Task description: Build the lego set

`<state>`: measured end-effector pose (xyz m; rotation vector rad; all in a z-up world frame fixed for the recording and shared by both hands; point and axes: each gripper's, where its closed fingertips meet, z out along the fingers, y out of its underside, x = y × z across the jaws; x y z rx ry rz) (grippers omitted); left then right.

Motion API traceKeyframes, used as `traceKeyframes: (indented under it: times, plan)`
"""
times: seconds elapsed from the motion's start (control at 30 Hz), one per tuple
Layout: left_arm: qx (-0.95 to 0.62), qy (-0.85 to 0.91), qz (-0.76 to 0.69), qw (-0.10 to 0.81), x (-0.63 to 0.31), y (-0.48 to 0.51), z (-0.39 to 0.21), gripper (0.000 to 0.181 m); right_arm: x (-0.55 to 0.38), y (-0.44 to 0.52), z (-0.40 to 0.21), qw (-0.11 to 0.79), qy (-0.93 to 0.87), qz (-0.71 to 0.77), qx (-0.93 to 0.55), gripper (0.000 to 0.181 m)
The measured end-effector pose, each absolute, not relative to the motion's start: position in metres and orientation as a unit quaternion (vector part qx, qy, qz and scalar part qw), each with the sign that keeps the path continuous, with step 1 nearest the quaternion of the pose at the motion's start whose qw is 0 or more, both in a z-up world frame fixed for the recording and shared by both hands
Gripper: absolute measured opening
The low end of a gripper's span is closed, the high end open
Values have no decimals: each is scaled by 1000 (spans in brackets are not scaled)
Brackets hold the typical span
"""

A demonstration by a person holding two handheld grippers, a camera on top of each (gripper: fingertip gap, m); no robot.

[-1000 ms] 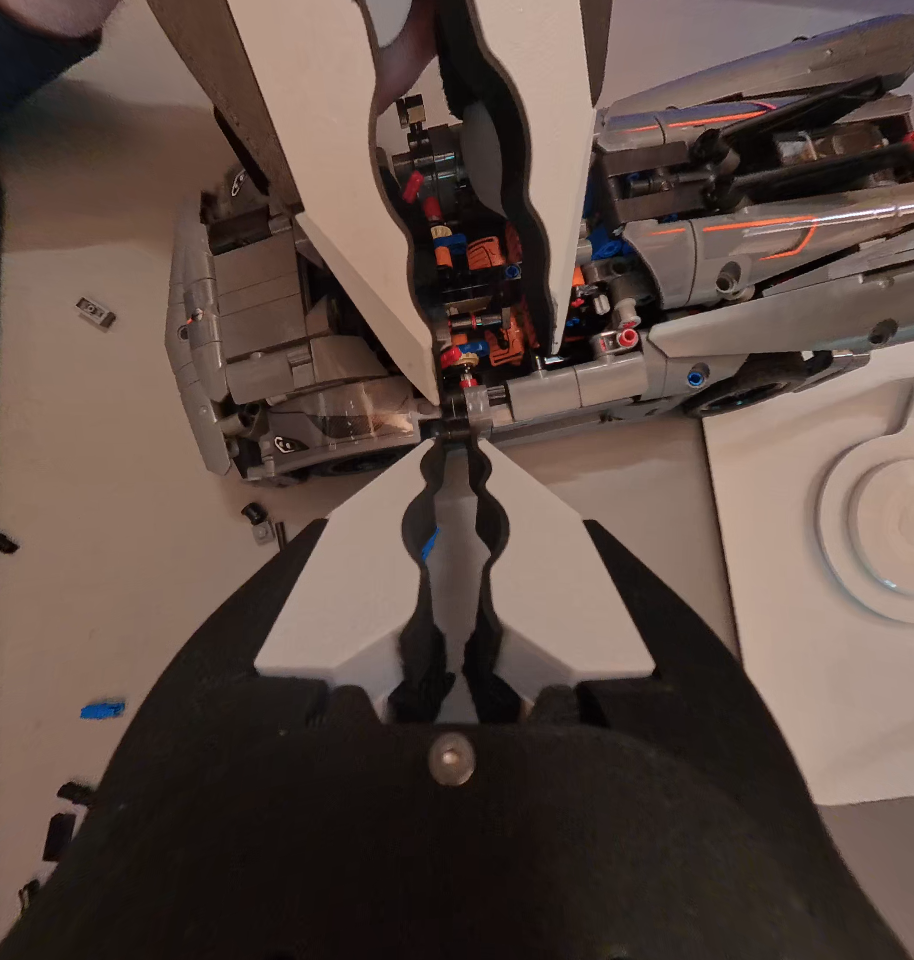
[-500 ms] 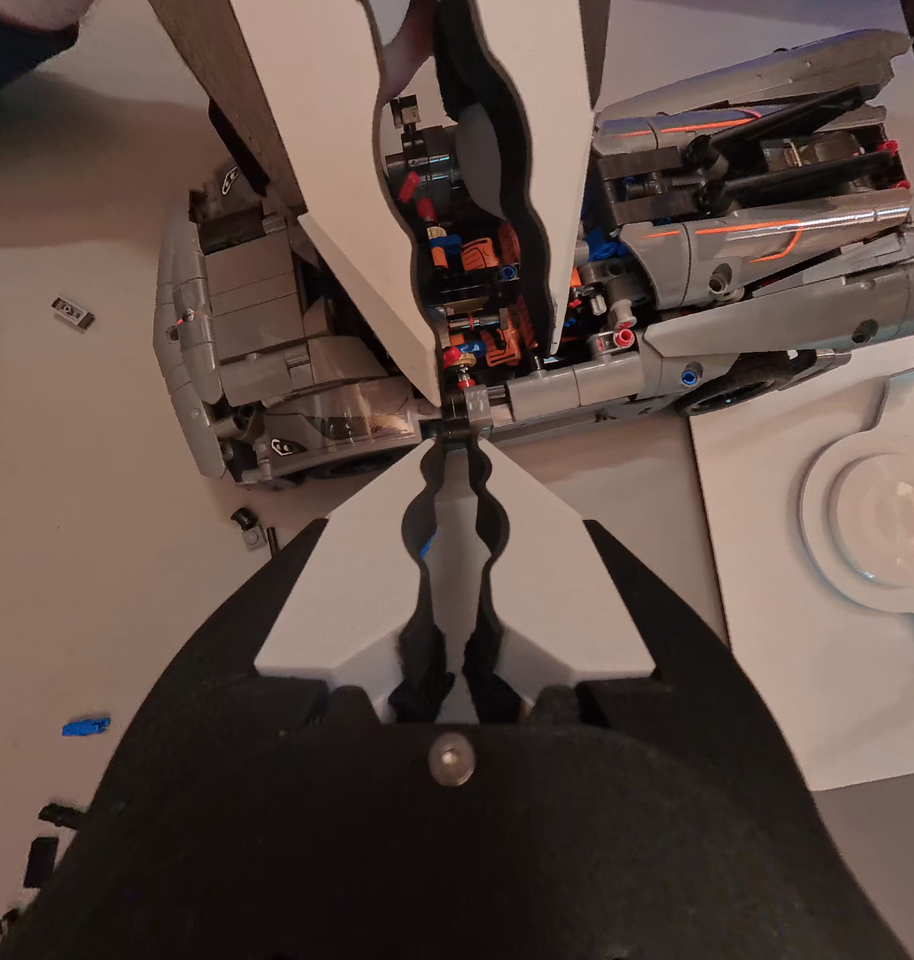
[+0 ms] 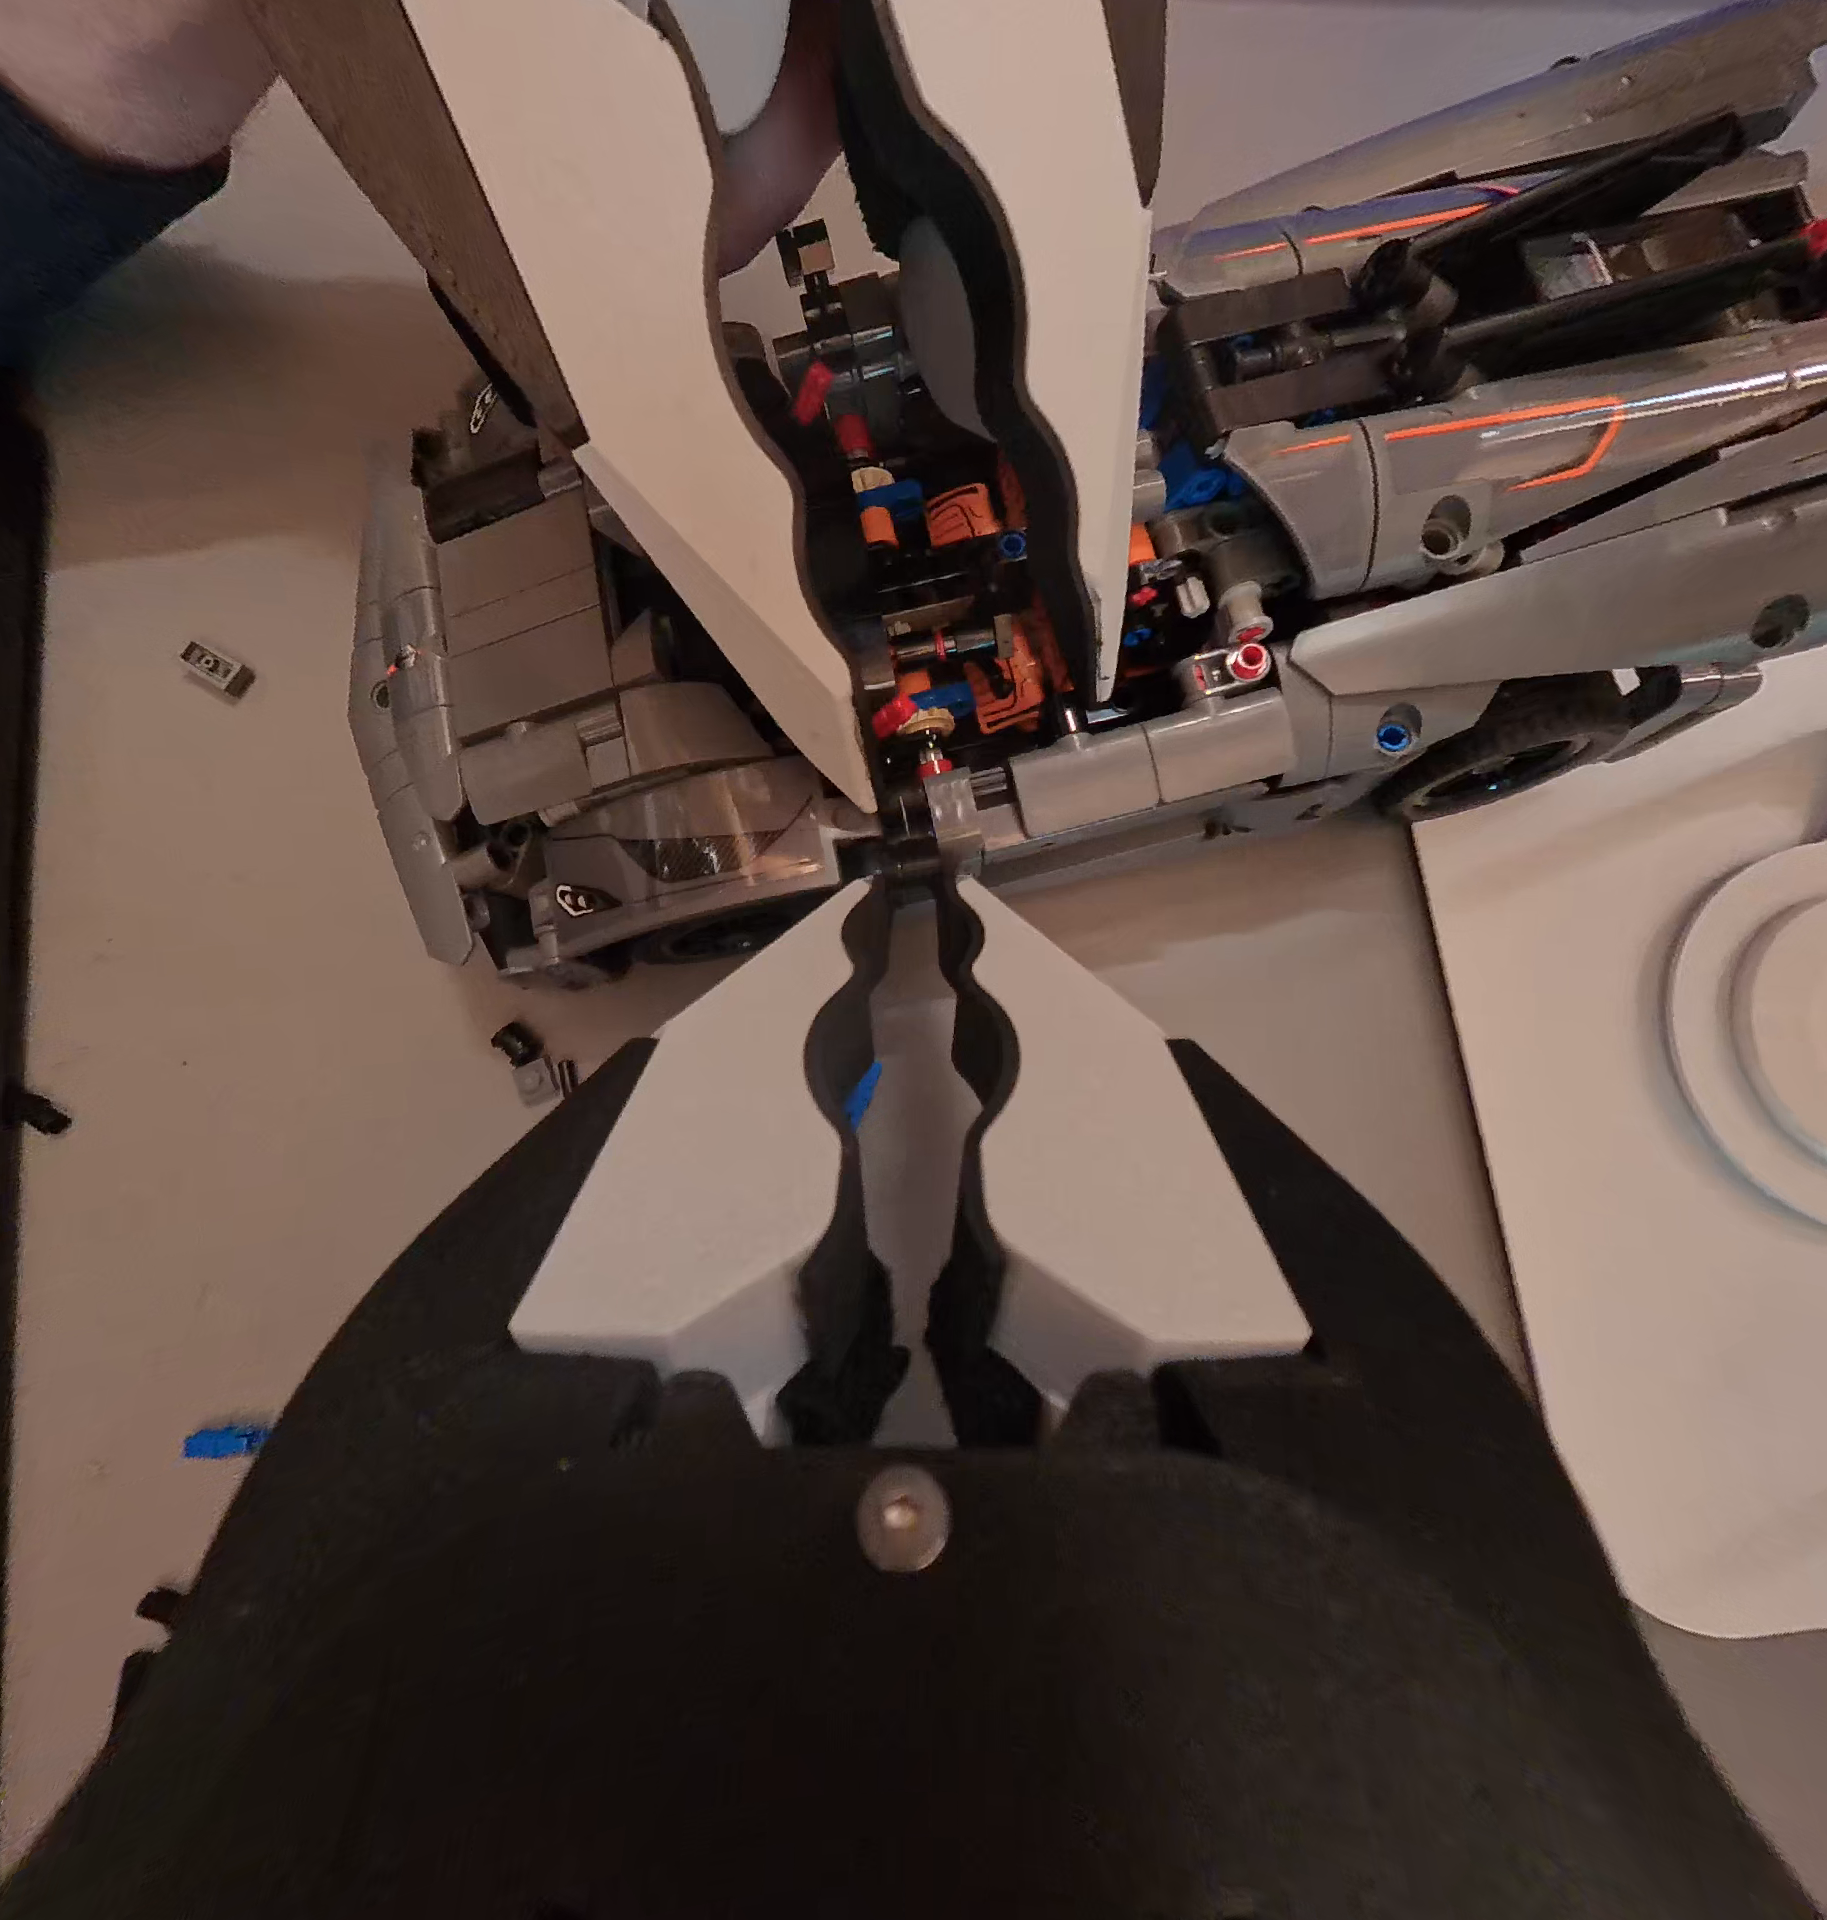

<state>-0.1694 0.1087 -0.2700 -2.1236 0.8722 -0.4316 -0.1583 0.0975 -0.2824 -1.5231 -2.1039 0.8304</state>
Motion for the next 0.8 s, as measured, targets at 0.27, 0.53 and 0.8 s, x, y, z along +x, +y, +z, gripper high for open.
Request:
traceKeyframes:
  times: [0.27,0.53,0.8]
  plan:
    - [-836,343,-168,394,-170,109,-270,39,-159,99,-282,203,-748,319,-546,6]
    - [-835,339,-176,396,-170,110,-269,39,-159,98,-281,211,-736,337,-548,6]
    - [-835,339,-173,397,-171,110,-269,39,-158,98,-279,254,-748,295,-537,6]
